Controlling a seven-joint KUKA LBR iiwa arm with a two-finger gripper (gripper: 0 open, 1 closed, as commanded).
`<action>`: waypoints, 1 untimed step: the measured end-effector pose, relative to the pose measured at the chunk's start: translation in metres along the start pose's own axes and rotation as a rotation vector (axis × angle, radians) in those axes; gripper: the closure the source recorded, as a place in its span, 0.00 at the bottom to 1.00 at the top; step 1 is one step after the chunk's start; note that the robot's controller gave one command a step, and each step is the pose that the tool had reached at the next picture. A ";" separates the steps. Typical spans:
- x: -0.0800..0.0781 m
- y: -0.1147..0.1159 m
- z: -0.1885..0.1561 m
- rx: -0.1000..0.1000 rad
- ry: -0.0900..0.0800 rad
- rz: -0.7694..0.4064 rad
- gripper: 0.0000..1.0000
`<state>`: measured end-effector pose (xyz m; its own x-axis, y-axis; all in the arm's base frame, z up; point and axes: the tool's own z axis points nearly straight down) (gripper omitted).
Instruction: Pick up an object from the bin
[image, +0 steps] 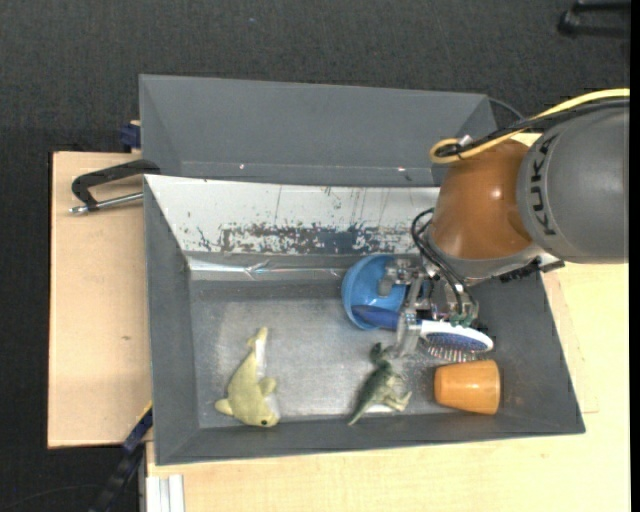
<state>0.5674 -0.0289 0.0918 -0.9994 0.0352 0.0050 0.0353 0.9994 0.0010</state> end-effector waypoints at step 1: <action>0.002 -0.043 0.021 -0.002 -0.007 0.162 0.00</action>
Offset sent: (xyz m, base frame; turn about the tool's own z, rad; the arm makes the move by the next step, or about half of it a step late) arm -0.0048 -0.0439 -0.0218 0.1631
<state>0.5638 -0.0717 0.0710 -0.9805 0.1963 -0.0014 0.1963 0.9805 0.0028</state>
